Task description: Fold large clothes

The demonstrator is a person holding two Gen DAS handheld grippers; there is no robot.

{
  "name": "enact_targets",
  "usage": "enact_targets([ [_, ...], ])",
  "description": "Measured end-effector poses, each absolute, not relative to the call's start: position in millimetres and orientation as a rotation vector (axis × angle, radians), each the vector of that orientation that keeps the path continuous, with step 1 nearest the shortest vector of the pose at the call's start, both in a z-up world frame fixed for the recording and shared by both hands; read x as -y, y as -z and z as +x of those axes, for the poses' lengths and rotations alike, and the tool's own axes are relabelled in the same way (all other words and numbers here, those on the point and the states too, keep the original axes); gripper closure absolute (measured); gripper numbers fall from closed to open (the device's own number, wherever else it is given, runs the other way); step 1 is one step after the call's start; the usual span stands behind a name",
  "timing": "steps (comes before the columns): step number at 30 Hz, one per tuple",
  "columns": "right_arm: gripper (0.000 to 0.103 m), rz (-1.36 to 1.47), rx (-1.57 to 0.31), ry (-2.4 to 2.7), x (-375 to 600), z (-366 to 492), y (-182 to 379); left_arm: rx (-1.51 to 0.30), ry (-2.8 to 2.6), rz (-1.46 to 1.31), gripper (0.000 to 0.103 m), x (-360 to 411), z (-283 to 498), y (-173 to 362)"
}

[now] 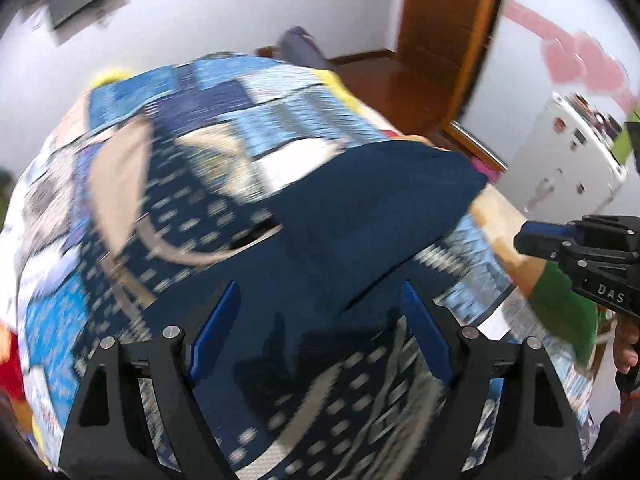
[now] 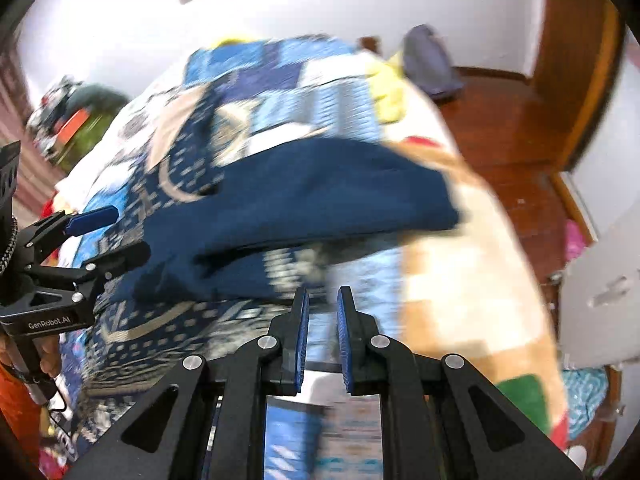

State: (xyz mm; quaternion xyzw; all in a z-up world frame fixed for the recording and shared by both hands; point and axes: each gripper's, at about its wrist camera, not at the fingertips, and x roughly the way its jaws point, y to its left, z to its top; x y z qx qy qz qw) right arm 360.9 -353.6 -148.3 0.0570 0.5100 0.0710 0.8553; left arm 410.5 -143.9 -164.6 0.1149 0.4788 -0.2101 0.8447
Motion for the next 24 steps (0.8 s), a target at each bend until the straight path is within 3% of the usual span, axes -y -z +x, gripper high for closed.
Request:
enact_targets([
  [12, 0.093, 0.24, -1.082, 0.045, 455, 345, 171, -1.033, 0.54, 0.542, 0.021, 297, 443, 228],
  [15, 0.093, 0.258, -1.091, 0.048, 461, 342, 178, -0.988, 0.519, 0.568, 0.037, 304, 449, 232],
  [16, 0.093, 0.26, -1.095, 0.048, 462, 341, 180, -0.976, 0.512, 0.562, 0.049, 303, 451, 230],
  [17, 0.093, 0.259, -1.097, 0.047, 463, 341, 182, -0.971, 0.508, 0.545, 0.07, 302, 453, 227],
  [19, 0.093, 0.252, -1.102, 0.047, 459, 340, 183, -0.992, 0.515, 0.507, 0.093, 296, 461, 222],
  [24, 0.093, 0.239, -1.1, 0.029, 447, 343, 182, -0.89, 0.489, 0.391, 0.096, 263, 464, 173],
])
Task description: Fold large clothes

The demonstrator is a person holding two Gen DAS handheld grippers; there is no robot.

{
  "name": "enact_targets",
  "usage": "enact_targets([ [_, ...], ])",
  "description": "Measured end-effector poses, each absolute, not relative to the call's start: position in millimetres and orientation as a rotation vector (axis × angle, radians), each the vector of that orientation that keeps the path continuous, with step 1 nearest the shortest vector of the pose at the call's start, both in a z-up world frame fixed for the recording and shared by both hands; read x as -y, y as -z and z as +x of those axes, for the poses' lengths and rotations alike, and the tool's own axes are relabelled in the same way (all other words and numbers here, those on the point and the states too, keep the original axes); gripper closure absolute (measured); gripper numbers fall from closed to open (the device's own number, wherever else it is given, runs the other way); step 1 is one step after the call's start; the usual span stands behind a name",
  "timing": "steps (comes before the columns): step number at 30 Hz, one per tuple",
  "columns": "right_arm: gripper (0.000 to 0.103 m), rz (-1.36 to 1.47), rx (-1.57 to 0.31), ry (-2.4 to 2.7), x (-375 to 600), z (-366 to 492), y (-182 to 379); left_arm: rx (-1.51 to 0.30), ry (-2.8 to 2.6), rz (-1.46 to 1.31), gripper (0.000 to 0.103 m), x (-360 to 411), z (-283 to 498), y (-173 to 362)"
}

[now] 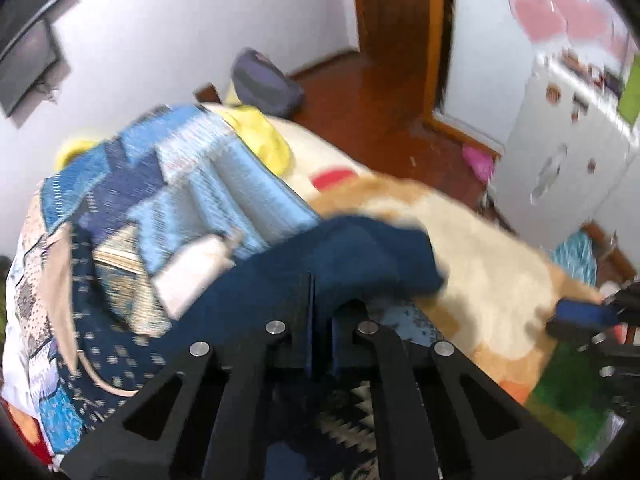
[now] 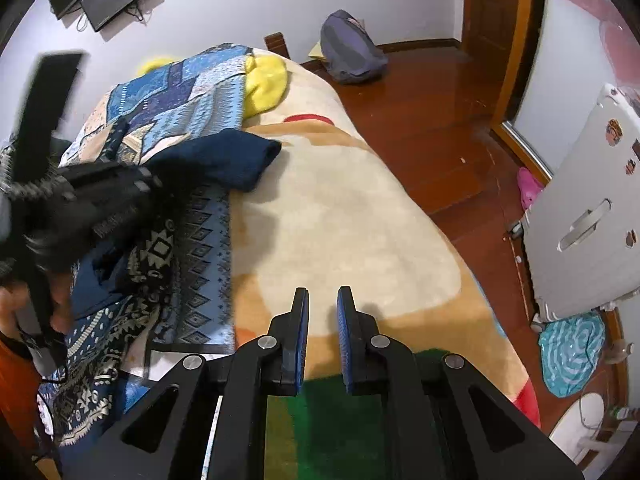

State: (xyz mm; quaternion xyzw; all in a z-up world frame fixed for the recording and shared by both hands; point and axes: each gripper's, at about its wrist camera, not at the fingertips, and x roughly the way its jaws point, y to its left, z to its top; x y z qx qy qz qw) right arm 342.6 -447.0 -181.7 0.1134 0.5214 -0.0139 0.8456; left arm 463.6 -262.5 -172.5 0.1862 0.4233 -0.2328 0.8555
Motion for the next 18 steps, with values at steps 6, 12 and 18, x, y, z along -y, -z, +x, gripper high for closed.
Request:
enact_targets([
  [6, 0.093, 0.2, -1.08, -0.018, 419, 353, 168, -0.783, 0.408, 0.26, 0.097, 178, 462, 106],
  [12, 0.093, 0.146, -1.055, -0.082, 374, 369, 154, -0.771, 0.274, 0.166, 0.097, 70, 460, 90],
  [18, 0.093, 0.044, -1.027, -0.143, 316, 392, 142, -0.863, 0.197, 0.065, 0.098, -12, 455, 126],
])
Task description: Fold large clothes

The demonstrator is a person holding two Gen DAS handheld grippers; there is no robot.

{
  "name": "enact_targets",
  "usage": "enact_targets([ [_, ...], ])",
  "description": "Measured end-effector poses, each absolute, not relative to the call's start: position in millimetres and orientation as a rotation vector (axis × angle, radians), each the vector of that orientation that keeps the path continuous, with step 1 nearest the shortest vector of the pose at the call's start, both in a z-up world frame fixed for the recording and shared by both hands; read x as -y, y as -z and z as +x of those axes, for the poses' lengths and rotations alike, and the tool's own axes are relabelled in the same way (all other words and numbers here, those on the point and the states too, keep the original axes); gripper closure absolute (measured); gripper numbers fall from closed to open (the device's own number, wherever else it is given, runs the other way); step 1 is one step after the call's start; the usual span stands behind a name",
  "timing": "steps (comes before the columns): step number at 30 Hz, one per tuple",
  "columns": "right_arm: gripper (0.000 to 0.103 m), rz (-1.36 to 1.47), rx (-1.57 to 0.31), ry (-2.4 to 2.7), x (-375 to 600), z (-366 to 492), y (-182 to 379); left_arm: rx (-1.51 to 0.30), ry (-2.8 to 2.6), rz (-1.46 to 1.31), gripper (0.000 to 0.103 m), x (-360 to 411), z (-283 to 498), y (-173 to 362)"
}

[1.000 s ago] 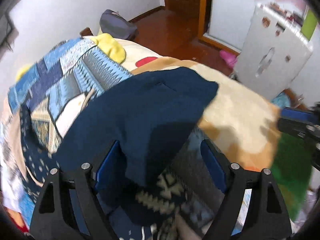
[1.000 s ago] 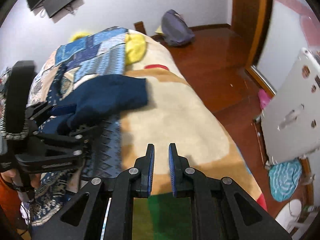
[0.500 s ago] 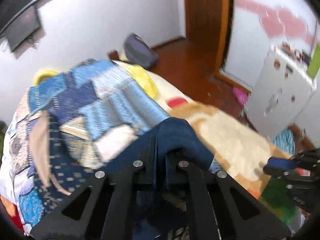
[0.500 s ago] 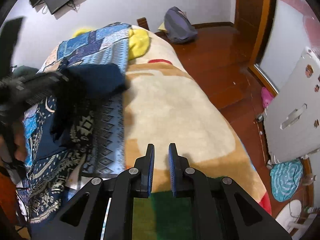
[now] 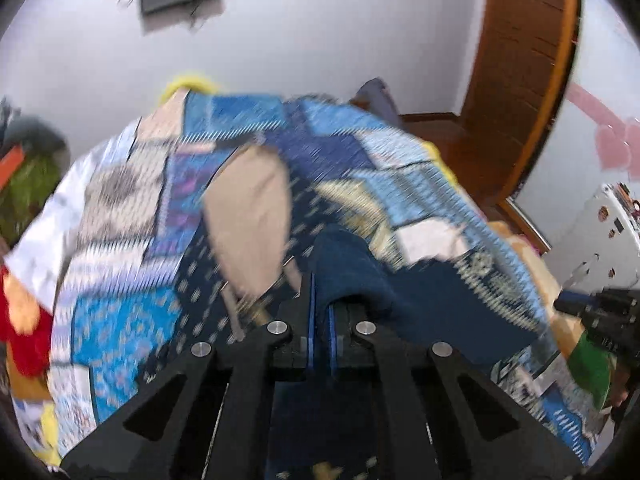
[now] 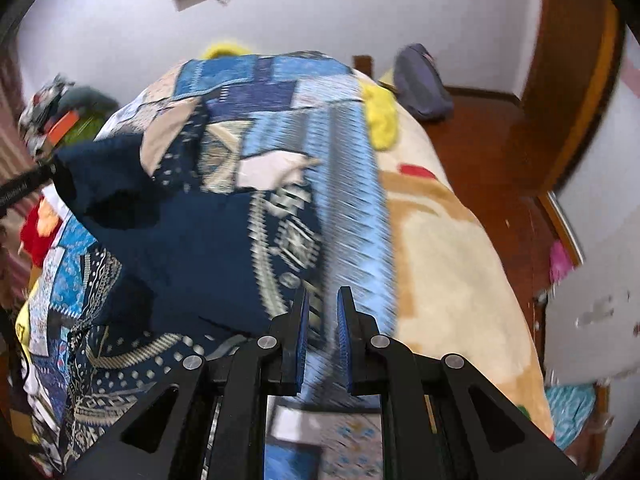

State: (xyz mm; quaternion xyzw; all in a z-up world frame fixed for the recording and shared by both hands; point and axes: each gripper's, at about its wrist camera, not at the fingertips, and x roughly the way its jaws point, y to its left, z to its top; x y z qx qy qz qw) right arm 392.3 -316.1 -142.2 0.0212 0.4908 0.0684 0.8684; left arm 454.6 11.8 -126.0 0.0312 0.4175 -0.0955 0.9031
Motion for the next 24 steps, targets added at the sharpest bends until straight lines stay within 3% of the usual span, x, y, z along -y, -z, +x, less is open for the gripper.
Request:
enact_targets([
  [5, 0.093, -0.038, -1.032, -0.188, 272, 415, 145, -0.929, 0.151, 0.012, 0.098, -58, 436, 167],
  [12, 0.093, -0.248, -1.111, -0.172, 226, 441, 192, -1.12, 0.134, -0.009, 0.098, -93, 411, 245],
  [16, 0.093, -0.398, -1.092, -0.143, 216, 436, 217, -1.153, 0.115, -0.018, 0.087, -99, 394, 273],
  [18, 0.087, -0.437, -1.065, -0.139, 215, 430, 218, -1.133, 0.091, -0.015, 0.077, -102, 385, 272],
  [19, 0.071, -0.458, -1.055, -0.121, 216, 428, 218, -1.131, 0.08, -0.006, 0.071, -102, 382, 271],
  [20, 0.037, -0.476, -1.04, -0.094, 218, 427, 217, -1.13, 0.074, 0.005, 0.069, -103, 378, 269],
  [21, 0.02, -0.509, -1.01, -0.037, 221, 426, 217, -1.134, 0.075, 0.013, 0.068, -103, 375, 267],
  [22, 0.008, -0.534, -0.969, 0.007, 226, 424, 215, -1.144, 0.078, 0.023, 0.068, -103, 372, 266],
  [24, 0.008, -0.482, -0.977, -0.035, 242, 421, 211, -1.164, 0.081, 0.058, 0.068, -101, 368, 261],
])
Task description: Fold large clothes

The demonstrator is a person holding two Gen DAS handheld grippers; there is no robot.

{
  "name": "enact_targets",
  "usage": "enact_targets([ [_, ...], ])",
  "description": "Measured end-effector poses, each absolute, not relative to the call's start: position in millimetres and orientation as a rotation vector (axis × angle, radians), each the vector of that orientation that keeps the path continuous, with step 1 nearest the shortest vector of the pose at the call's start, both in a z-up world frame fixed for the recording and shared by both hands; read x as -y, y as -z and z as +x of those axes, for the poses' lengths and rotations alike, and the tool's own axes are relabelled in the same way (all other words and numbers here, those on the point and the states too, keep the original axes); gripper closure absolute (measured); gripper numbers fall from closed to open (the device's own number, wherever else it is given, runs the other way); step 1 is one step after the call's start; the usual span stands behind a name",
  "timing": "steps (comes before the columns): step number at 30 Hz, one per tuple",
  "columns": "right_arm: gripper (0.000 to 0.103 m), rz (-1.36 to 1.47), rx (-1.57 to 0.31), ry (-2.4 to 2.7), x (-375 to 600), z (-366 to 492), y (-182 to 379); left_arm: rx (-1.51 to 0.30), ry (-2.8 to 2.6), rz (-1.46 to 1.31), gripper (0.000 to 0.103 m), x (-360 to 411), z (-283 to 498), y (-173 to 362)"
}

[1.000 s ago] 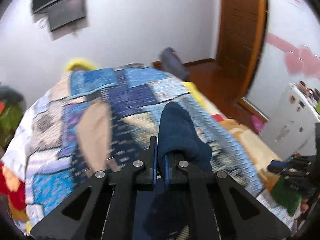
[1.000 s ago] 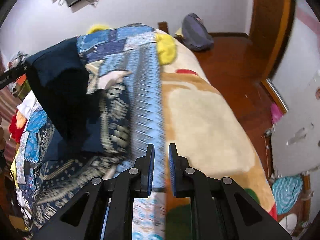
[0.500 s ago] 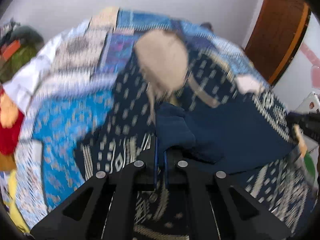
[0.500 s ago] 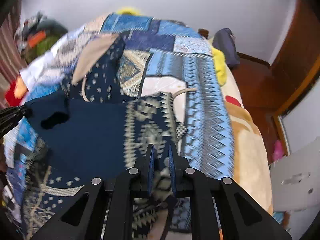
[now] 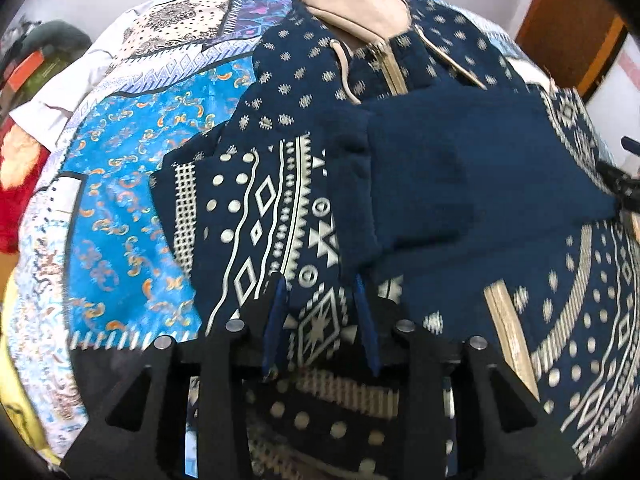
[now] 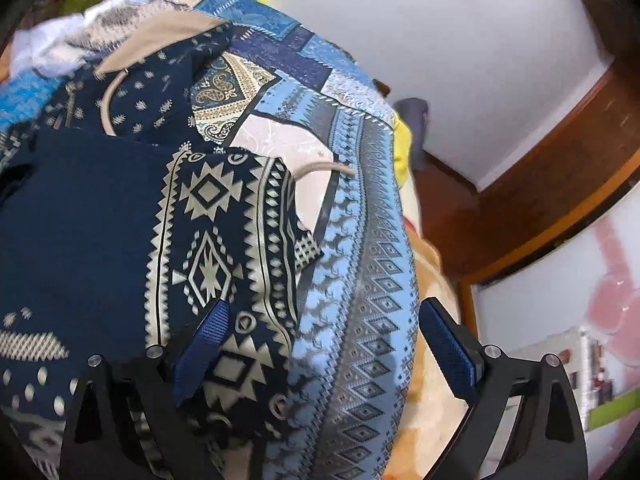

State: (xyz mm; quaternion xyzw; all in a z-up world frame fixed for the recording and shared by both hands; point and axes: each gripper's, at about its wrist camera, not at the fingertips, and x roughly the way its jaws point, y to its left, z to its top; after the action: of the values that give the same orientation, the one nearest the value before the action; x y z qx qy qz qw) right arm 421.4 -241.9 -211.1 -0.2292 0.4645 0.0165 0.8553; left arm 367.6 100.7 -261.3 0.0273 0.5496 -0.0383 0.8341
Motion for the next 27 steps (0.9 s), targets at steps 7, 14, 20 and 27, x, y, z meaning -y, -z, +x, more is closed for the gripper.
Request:
enact_targets([
  [7, 0.008, -0.323, -0.99, -0.097, 268, 402, 186, -1.112, 0.127, 0.038, 0.04, -81, 364, 227],
  [14, 0.008, -0.222, -0.976, -0.141, 277, 385, 166, -1.13, 0.183, -0.052, 0.04, -46, 407, 231],
  [20, 0.008, -0.16, -0.976, -0.14, 292, 382, 160, -1.133, 0.16, -0.053, 0.048, -32, 434, 249],
  [27, 0.008, -0.089, -0.995, -0.137, 305, 382, 162, -1.119, 0.16, -0.068, 0.094, -35, 442, 248],
])
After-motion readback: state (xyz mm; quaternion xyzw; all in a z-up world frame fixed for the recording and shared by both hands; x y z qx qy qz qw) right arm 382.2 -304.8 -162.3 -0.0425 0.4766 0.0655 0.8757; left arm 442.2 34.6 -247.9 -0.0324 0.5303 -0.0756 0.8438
